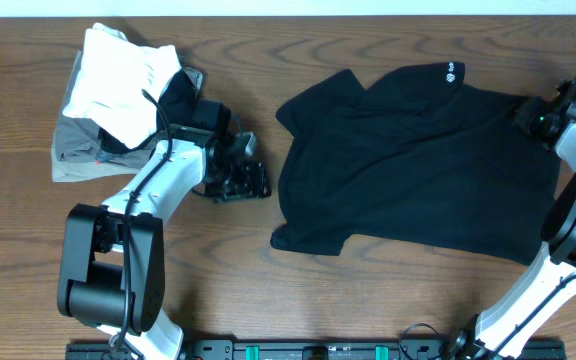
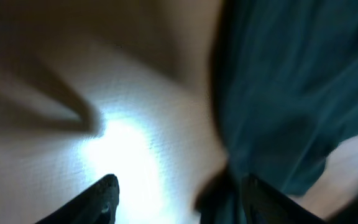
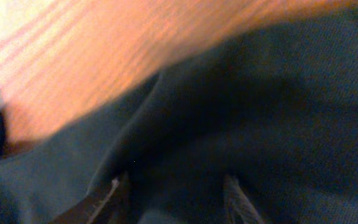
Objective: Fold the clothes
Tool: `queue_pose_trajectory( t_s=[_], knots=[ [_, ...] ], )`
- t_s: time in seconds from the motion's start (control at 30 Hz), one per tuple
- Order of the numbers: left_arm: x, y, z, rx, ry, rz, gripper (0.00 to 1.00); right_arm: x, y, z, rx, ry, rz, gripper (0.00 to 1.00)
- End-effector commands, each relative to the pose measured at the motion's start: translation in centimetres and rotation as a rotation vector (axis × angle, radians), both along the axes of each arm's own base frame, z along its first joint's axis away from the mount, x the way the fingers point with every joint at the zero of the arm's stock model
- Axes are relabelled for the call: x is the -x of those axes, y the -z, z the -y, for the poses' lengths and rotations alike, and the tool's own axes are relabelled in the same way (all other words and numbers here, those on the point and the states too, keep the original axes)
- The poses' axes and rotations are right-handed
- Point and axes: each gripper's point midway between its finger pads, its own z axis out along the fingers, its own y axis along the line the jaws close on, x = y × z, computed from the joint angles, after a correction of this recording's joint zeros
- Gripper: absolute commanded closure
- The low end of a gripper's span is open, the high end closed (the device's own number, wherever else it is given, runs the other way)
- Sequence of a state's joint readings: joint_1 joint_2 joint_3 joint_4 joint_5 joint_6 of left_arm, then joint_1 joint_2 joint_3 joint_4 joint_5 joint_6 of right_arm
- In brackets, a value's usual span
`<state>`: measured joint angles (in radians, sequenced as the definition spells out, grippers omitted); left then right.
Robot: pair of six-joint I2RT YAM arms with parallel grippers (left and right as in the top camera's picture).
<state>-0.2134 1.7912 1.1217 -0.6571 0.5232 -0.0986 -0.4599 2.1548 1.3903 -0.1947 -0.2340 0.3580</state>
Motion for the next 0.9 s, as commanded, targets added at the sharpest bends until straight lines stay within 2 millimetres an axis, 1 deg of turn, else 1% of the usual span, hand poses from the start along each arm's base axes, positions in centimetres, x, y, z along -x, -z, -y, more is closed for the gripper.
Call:
queue_pose_trajectory(
  t_s=[0.0, 0.03, 0.07, 0.13, 0.2, 0.27, 0.33, 0.43, 0.5, 0.57, 0.63, 0.7, 0.8, 0.83, 0.87],
  knots=[
    [-3.2, -2.6, 1.8, 0.075, 0.032, 0.155, 0.44, 0.9, -3.8, -1.3, -0.053, -0.068, 0.043, 0.51],
    [-4.1, -2.9, 2.2, 0.085, 0.038, 0.2, 0.49, 1.2, -5.1, -1.4, -0.059, -0.072, 0.055, 0.51],
    [-5.0, -3.4, 2.8, 0.096, 0.046, 0.25, 0.55, 1.8, -6.9, -1.9, -0.069, -0.079, 0.065, 0.51],
    [-6.3, -3.9, 3.7, 0.115, 0.062, 0.325, 0.62, 3.0, -9.6, -2.5, -0.073, -0.079, 0.068, 0.51],
    [-7.4, -4.3, 4.8, 0.132, 0.082, 0.386, 0.63, 4.5, -12.1, -3.2, -0.072, -0.083, 0.062, 0.51],
    [-8.2, -4.2, 5.7, 0.142, 0.096, 0.429, 0.63, 5.7, -13.8, -4.1, -0.073, -0.092, 0.055, 0.51],
    [-8.8, -3.2, 6.0, 0.125, 0.099, 0.442, 0.63, 6.6, -15.0, -5.2, -0.07, -0.112, 0.047, 0.51],
    [-9.6, -1.2, 6.2, 0.094, 0.129, 0.465, 0.63, 7.8, -16.1, -7.0, -0.078, -0.142, 0.025, 0.51],
    [-10.2, -0.3, 6.4, 0.096, 0.137, 0.481, 0.64, 8.2, -16.3, -8.1, -0.087, -0.16, 0.009, 0.51],
    [-11.1, 0.4, 6.7, 0.104, 0.136, 0.513, 0.69, 8.5, -16.0, -9.3, -0.101, -0.184, -0.016, 0.51],
    [-11.8, 0.5, 7.1, 0.119, 0.14, 0.542, 0.73, 8.6, -15.7, -10.3, -0.106, -0.207, -0.031, 0.51],
    [-12.4, 0.4, 7.9, 0.154, 0.137, 0.573, 0.77, 8.5, -15.6, -11.3, -0.107, -0.235, -0.041, 0.51],
    [-13.1, -0.1, 8.8, 0.184, 0.11, 0.6, 0.81, 8.4, -15.5, -12.4, -0.1, -0.268, -0.047, 0.51],
    [-13.3, -0.4, 9.1, 0.19, 0.112, 0.617, 0.86, 8.4, -15.5, -12.6, -0.099, -0.275, -0.05, 0.51],
    [-13.6, -0.7, 9.3, 0.193, 0.114, 0.638, 0.89, 8.4, -15.5, -12.9, -0.099, -0.283, -0.052, 0.51]
  ],
)
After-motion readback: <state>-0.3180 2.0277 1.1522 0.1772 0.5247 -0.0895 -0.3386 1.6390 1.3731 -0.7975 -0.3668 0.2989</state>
